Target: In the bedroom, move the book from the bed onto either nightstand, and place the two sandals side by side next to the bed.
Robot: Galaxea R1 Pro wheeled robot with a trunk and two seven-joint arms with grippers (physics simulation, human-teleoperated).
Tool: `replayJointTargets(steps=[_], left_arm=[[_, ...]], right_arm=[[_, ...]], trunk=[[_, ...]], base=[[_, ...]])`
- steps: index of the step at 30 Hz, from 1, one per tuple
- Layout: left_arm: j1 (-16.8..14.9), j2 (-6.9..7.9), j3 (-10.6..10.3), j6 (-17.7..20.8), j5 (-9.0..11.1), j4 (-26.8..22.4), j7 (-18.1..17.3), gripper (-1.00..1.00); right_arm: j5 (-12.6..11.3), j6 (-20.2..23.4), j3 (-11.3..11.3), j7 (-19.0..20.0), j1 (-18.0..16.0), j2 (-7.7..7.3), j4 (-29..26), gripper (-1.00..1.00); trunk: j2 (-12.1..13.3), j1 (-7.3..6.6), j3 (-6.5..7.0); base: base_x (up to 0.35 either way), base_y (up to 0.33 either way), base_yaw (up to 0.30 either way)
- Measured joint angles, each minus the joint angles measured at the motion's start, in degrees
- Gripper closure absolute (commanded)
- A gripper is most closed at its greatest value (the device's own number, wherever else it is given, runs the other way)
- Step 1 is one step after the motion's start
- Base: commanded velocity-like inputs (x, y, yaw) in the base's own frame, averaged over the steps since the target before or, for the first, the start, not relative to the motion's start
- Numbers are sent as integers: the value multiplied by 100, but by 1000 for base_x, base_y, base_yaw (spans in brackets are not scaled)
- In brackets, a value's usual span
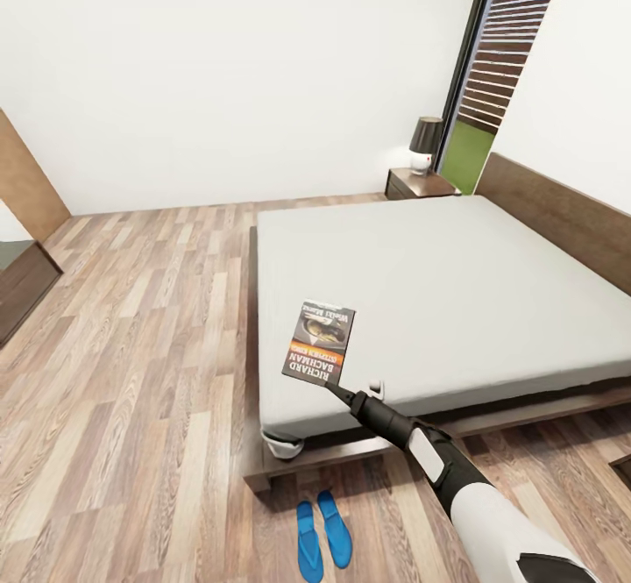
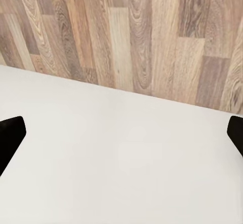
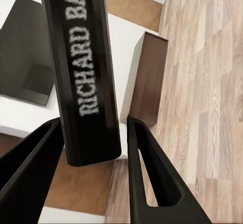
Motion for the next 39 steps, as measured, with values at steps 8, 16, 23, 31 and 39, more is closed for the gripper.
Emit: replayJointTargets(steps=[8,16,23,31,39], left_arm=[[-1,-6,0,0,-6,0,0,-100],[2,-3,0,-1,-6,0,0,-100],[3,-7,0,-1,-6,0,0,-100],[1,-8,0,-1,-7,0,0,-100],[-1,-9,0,-1,-12,0,0,-100]], right_arm=[[-16,-9,201,-11,0,-1,0,100],[-18,-12,228,0,0,-1,0,100],[-23,-22,225,11,0,-6,0,100],[-23,-37,230,-1,0,-2,2,100],[-24,-49,230,-8,0,-3,4,100]], trunk=[[0,0,71],[1,0,111],[1,0,119],[1,0,120],[1,0,121]], base=[[0,0,135],[0,0,73],[0,0,14],[0,0,3],[0,0,0]])
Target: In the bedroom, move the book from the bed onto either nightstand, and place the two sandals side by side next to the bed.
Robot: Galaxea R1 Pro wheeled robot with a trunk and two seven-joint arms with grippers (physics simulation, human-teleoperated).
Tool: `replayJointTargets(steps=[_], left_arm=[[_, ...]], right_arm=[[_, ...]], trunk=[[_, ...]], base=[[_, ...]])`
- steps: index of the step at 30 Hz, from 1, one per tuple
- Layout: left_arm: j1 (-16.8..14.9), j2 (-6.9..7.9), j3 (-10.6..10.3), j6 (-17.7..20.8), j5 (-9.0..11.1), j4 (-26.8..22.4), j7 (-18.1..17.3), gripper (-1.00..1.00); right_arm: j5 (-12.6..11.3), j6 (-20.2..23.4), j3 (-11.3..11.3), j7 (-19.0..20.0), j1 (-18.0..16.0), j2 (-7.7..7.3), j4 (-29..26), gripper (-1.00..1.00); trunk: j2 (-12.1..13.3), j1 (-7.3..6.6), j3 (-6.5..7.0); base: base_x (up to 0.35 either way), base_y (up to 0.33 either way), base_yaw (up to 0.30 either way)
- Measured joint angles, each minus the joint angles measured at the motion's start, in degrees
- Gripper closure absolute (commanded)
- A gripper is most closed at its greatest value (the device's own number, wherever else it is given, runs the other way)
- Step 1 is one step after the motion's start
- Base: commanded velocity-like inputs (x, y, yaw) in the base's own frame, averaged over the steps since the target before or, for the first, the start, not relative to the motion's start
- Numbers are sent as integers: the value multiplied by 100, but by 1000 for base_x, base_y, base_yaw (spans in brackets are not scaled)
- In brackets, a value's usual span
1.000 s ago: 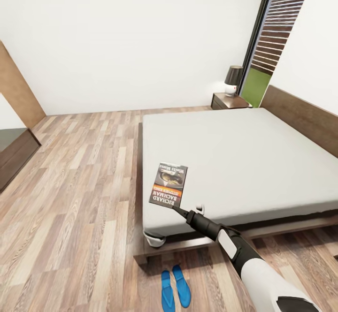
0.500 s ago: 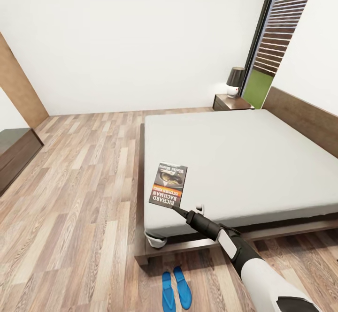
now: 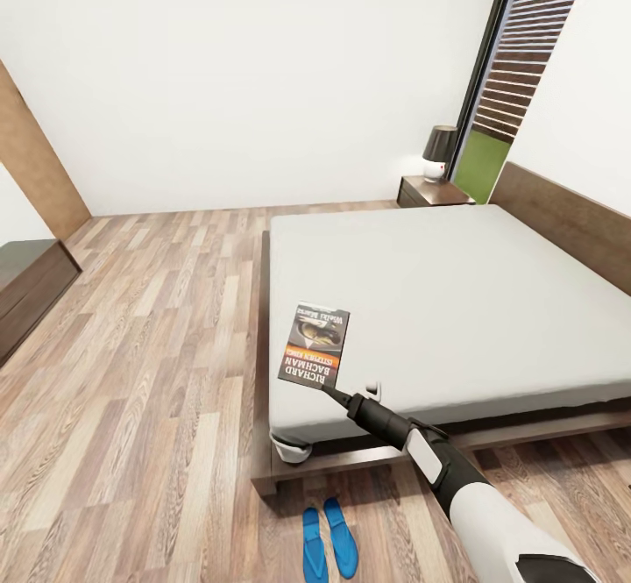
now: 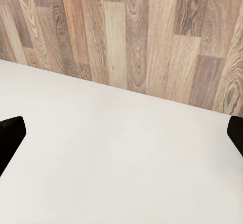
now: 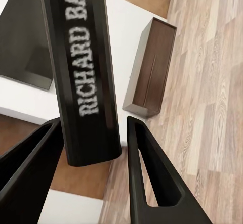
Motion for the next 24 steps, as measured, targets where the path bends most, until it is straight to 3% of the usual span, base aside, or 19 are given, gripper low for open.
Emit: replayJointTargets(steps=[24], left_arm=[[-1,0,0,0,-4,-6,-1,-100]], right_arm=[[1,3,4,-7,0,1,19,100]], trunk=[[0,0,7]], base=[[0,0,9]])
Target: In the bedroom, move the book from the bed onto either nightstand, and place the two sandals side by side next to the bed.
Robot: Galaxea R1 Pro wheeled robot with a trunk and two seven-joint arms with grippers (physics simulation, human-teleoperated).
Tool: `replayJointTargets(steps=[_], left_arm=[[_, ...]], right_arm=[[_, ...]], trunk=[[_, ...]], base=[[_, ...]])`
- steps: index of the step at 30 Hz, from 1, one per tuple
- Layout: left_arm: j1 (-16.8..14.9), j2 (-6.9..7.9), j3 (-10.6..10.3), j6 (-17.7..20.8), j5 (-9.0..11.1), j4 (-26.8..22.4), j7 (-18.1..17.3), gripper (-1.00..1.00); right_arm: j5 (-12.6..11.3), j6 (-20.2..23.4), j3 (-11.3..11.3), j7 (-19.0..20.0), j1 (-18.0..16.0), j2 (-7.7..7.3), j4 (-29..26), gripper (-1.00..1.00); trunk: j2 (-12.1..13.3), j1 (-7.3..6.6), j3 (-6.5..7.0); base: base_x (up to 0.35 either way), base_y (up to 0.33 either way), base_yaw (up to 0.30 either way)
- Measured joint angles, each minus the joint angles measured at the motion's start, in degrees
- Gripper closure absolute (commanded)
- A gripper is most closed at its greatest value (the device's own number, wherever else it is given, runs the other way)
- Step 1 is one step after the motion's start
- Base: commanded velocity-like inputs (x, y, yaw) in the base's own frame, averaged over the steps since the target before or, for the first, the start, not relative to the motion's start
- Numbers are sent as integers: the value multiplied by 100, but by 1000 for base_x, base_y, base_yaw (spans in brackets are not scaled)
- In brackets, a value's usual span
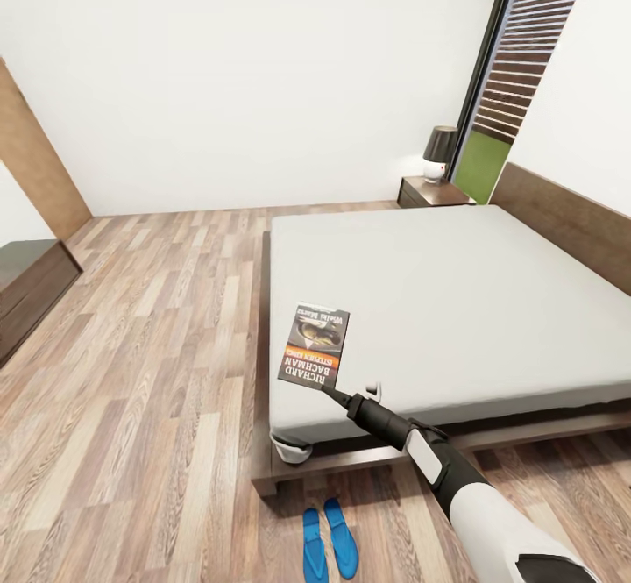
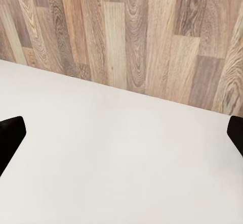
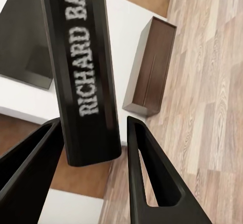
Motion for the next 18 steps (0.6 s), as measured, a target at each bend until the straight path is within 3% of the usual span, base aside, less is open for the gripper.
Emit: replayJointTargets(steps=[7,18], left_arm=[[1,0,0,0,0,-1,0,-100],[1,0,0,0,-2,-2,0,-100]], right_arm=[[2,-1,7,3,0,0,11,100],[12,-4,11,0,0,0,21,100]], trunk=[[0,0,21],[0,0,29]], base=[[0,0,183],[0,0,259]])
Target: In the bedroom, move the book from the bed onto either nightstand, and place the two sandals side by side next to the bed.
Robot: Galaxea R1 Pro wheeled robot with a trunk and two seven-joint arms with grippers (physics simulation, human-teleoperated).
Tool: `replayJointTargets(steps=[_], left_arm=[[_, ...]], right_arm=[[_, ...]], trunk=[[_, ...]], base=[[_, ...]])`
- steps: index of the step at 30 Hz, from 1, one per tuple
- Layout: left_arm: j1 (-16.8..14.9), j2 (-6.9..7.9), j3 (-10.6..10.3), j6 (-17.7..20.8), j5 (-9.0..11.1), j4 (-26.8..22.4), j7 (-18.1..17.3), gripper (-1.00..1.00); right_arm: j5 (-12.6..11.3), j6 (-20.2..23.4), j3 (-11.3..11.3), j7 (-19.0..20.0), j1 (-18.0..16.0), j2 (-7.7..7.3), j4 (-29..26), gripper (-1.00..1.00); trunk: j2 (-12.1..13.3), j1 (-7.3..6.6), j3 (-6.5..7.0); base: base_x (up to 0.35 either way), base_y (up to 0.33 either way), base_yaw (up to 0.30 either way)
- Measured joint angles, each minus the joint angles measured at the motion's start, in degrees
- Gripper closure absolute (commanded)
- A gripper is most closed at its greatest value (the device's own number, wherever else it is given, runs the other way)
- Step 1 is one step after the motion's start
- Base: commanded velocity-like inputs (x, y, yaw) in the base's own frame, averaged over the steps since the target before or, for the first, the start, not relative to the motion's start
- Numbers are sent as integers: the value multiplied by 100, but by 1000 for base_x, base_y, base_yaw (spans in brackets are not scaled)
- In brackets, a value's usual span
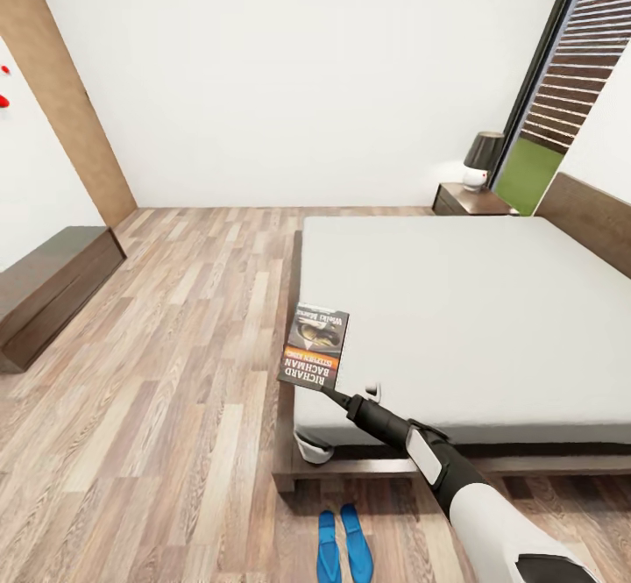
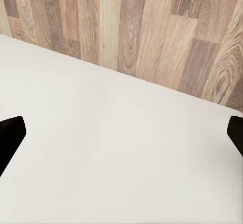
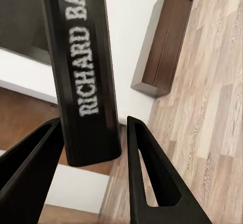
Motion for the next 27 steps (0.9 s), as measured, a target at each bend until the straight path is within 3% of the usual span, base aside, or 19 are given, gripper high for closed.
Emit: replayJointTargets(steps=[27], left_arm=[[0,0,0,0,-7,0,0,-100]], right_arm=[[8,-10,29,-7,1,48,3,100]], trunk=[[0,0,1]], base=[[0,0,285]])
